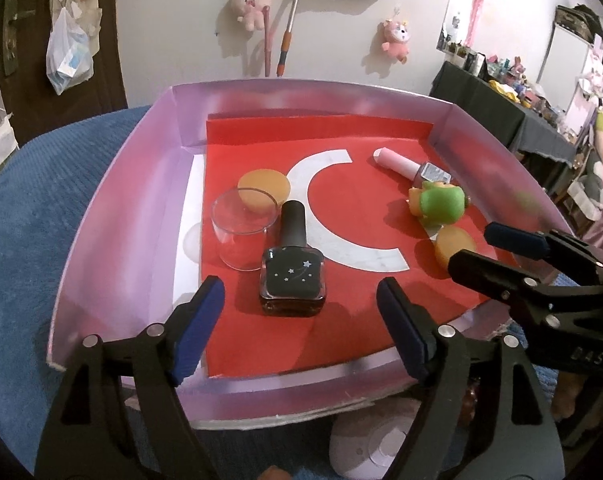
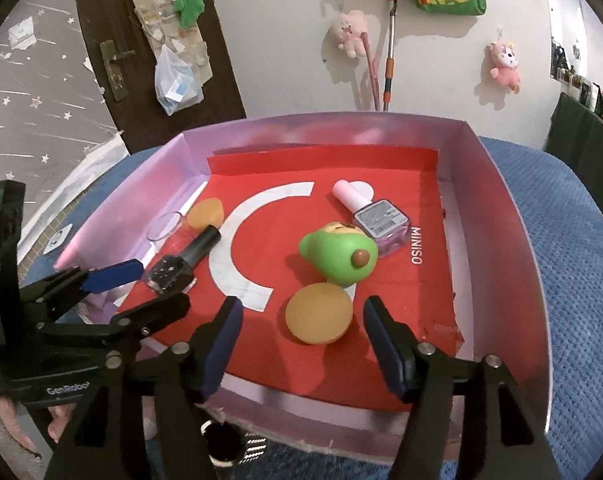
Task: Organize rigid objects
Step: 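Open left tool to release the watch while right tool releases the egg sponge, then withdraw both tools from the box toward the remaining table items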
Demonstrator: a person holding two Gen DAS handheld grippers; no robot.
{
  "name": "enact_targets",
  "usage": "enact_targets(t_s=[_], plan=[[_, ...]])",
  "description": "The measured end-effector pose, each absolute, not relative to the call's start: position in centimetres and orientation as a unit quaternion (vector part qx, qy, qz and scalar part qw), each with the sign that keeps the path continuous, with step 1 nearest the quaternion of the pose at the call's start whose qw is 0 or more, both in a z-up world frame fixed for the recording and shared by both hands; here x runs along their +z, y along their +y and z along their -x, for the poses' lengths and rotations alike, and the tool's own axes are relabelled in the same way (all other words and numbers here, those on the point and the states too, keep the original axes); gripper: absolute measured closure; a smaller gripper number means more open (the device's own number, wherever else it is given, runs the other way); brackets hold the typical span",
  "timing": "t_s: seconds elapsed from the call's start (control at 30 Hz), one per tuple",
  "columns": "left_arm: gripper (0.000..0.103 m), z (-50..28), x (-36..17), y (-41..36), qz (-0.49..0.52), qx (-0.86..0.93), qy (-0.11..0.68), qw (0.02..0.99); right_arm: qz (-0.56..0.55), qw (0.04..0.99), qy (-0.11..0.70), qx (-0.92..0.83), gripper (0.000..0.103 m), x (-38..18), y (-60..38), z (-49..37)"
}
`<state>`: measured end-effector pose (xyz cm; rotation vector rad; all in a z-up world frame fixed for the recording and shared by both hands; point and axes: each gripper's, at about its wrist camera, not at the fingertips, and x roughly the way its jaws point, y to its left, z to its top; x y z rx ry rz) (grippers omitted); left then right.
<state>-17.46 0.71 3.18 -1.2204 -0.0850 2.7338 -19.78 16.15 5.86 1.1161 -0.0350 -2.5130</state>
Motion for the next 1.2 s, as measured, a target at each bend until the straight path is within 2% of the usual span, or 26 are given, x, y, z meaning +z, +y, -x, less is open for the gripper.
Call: enact_targets(t_s=[0.13,0.27,0.33,0.43,0.5,0.63,0.87,1.2], plan=[[0.023,16.8,4.0,0.9,0.394,0.916,-0.021,0.068,-0.387,0.200,-0.013,-0.900,0.028,6.6,16.3,18.8],[0.016,16.0,4.8,1.0,0.383,0.921,-0.018,0.067,-0.378,0.207,-0.017,-0.902,0.026,7.3,16.5,17.9],[0.003,15.6,5.3,0.9,0.372,0.927,-0.012,0.055,-0.374,0.210,-0.020,-0.903,0.025,7.5,16.6,17.5],[0.003,15.1,5.9,0.5,0.363,0.931,-0.014,0.048,-0.369,0.216,-0.023,-0.904,0.021,7.9,16.7,16.9],[0.003,14.9,6.2,0.1,0.360,0.931,-0.021,0.047,-0.362,0.215,-0.022,-0.907,0.012,8.2,16.8,16.4],[0.003,14.4,6.5,-0.4,0.354,0.934,-0.026,0.041,-0.351,0.216,-0.026,-0.911,0.010,8.8,17.1,15.6],[0.000,13.5,6.7,-1.1,0.345,0.937,-0.044,0.033,-0.339,0.222,-0.031,-0.914,0.000,9.4,17.4,14.5],[0.000,12.3,6.7,-1.4,0.348,0.936,-0.046,0.033,-0.329,0.235,-0.041,-0.914,0.000,9.9,17.7,13.3]])
